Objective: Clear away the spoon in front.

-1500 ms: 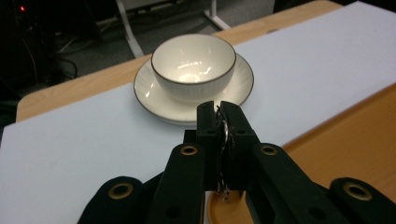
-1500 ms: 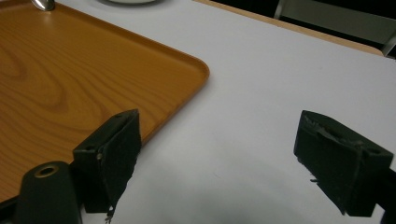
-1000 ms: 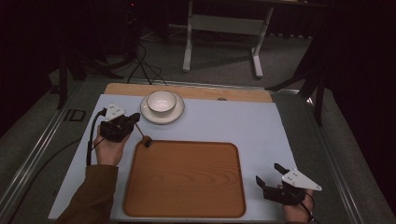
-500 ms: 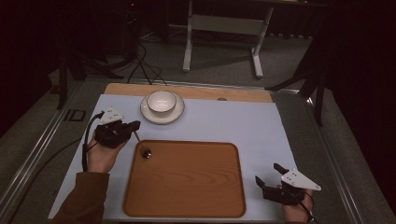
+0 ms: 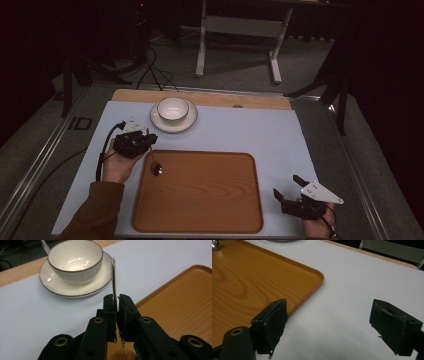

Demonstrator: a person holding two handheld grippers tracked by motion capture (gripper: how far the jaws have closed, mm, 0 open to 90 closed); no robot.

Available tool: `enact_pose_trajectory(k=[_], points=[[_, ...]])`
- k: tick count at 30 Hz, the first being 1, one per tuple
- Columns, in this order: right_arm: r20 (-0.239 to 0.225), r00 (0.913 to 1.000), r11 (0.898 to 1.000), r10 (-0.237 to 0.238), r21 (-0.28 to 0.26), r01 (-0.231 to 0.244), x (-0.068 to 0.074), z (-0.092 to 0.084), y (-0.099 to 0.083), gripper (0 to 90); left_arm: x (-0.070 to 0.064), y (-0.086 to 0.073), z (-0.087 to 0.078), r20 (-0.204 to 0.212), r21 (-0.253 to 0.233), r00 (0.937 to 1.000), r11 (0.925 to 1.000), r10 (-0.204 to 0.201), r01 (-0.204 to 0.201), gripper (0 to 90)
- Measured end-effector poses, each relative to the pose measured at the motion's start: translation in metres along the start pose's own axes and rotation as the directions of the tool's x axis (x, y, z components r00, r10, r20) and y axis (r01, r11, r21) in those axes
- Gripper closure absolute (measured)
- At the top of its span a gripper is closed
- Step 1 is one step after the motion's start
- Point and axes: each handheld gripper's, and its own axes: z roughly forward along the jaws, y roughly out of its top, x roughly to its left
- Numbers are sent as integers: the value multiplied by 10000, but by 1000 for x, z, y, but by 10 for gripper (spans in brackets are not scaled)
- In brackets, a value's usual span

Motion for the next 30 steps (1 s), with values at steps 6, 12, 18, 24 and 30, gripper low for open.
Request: enact_pose_trajectory(k=[6, 12, 18, 24, 30], points=[[14, 10000, 10000, 34, 6, -34, -1, 0, 0, 146, -5, -10, 9, 356, 39, 9990, 9997, -259, 258, 836], [10, 10000, 10000, 17, 28, -17, 0, 0, 0, 147, -15, -29, 8, 938, -62, 9944, 9988, -485, 493, 803], [-20, 10000, 10000, -18, 55, 18, 0, 1, 0, 147, -24, -51, 6, 1198, 201, 9919, 9990, -418, 397, 777], [-1, 10000, 10000, -29, 57, 29, 0, 0, 0, 147, -32, -68, 3, 1322, 296, 9898, 9983, -539, 504, 755], [5, 10000, 10000, -64, 59, 64, 0, 0, 0, 147, -41, -76, 1, 1278, 523, 9909, 9980, -417, 352, 728]])
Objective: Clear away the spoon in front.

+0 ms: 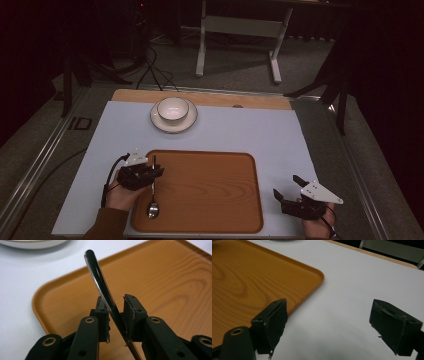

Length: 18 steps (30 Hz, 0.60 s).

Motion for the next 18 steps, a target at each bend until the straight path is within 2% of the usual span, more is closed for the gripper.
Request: enact_pose_trajectory(k=[5, 11, 15, 18], points=[[-28, 10000, 10000, -36, 27, 36, 0, 1, 0, 147, -1, -2, 3, -156, 112, 9999, 9999, 28, -26, 704], [-57, 10000, 10000, -75, 40, 75, 0, 2, 0, 147, 0, -3, 10, -578, 367, 9982, 9992, 162, -140, 688], [-67, 9999, 10000, -76, 35, 76, 0, 2, 0, 147, 3, -4, 14, -782, 455, 9969, 9990, 86, -50, 687], [-73, 9999, 9999, -92, 40, 92, 0, 2, 0, 147, 4, -4, 16, -1016, 514, 9948, 9987, 86, -34, 645]])
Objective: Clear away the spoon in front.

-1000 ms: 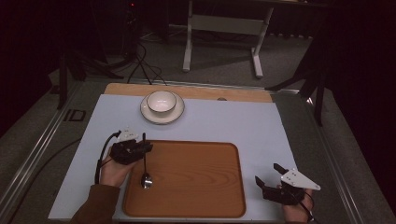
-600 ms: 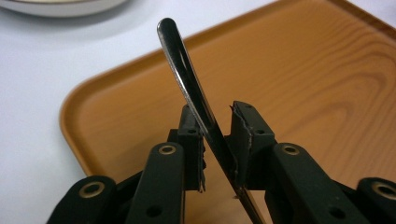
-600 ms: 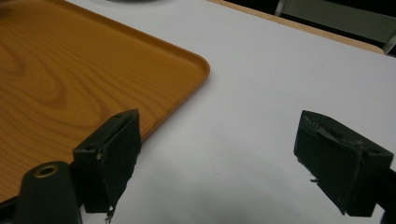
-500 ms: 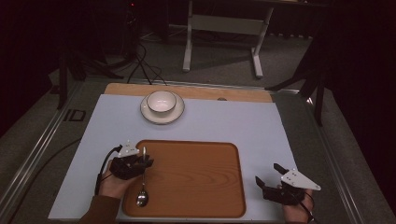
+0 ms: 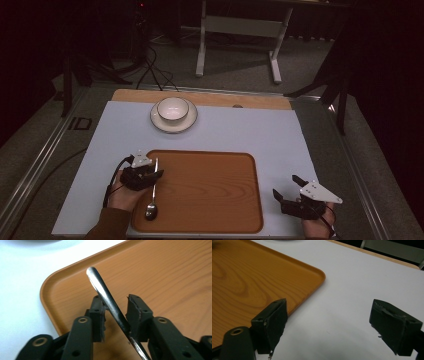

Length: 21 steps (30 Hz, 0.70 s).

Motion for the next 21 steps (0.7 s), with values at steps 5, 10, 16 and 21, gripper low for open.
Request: enact_pose_trajectory(k=[5, 10, 16, 21], points=[[39, 9999, 9999, -124, 75, 124, 1, 0, 0, 147, 3, 0, 0, -218, -35, 9997, 10000, -55, 54, 605], [-7, 9997, 9996, -251, 125, 251, 3, 2, 1, 147, 7, 0, -2, -487, -259, 9985, 9994, -232, 219, 491], [-34, 9999, 9999, -133, 50, 133, 2, 1, 1, 147, 10, 2, -4, -743, -588, 9967, 9978, -336, 292, 377], [-58, 9999, 9999, -155, 65, 155, 2, 1, 1, 147, 12, 3, -8, -651, -884, 9971, 9955, -405, 347, 369]])
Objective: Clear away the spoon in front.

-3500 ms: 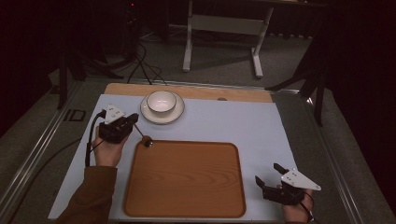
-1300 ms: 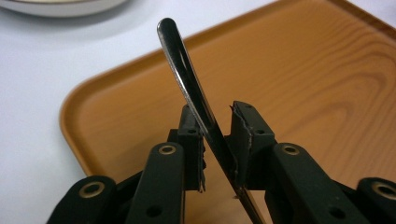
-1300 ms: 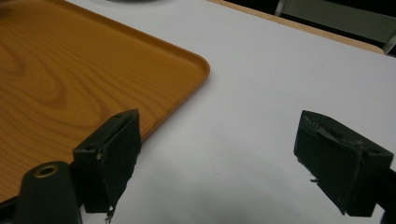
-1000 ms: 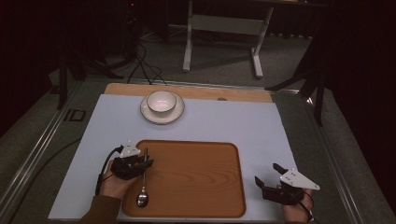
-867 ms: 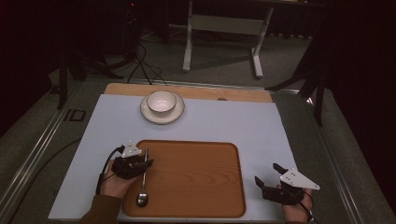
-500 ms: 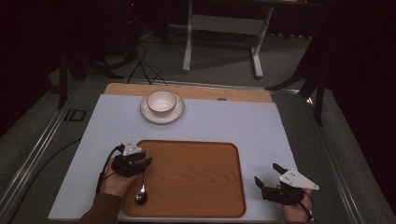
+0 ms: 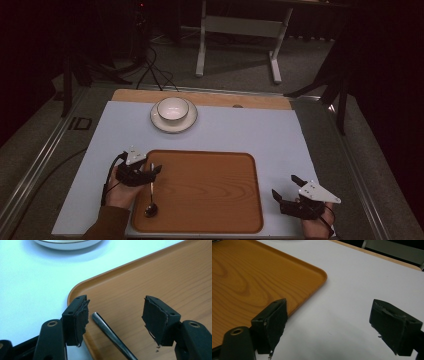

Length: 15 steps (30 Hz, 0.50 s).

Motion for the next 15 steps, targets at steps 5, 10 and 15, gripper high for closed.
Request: enact_pose_trajectory(k=[5, 10, 15], points=[[-10, 10000, 10000, 6, -17, -6, 0, 0, 0, 147, 0, 2, -7, -74, -284, 10000, 9996, 51, -53, 377], [-19, 10000, 10000, -2, -24, 2, -1, 0, 0, 147, 0, 3, -15, -468, -431, 9986, 9987, 261, -281, 381], [-10, 10000, 10000, 9, -45, -9, -1, -1, 0, 147, 2, 5, -25, -683, -732, 9973, 9967, 285, -335, 384]])
